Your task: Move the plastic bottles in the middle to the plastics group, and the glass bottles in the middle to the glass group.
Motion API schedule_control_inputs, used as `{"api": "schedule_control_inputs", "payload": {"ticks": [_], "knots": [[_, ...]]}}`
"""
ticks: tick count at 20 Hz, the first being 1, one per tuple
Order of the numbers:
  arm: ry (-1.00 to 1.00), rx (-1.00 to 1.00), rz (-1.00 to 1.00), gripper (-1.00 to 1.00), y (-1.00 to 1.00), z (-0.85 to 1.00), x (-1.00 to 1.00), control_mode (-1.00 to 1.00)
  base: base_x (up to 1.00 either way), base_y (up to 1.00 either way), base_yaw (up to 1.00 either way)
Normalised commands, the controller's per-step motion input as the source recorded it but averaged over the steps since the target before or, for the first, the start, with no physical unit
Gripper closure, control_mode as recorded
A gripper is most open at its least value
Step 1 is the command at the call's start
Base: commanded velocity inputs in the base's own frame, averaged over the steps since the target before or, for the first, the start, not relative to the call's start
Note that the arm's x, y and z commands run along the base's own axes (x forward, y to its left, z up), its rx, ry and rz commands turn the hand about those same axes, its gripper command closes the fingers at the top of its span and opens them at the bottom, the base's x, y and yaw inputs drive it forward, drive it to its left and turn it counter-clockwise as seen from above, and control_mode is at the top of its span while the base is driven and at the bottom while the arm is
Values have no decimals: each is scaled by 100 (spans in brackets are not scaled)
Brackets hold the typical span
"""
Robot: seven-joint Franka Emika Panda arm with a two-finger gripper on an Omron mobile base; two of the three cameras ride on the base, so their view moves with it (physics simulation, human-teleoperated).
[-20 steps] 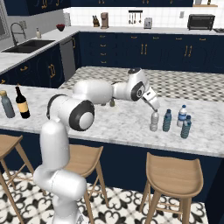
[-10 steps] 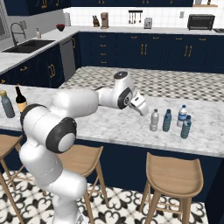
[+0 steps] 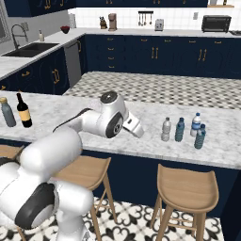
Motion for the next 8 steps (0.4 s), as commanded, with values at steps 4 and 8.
{"api": "schedule_control_inputs", "payload": {"ticks": [4,8], "knots": [[0,0,27,-100,62,0,-100,-100,0,0,0],[0,0,27,-100,65,0,-93,-100,0,0,0]]}}
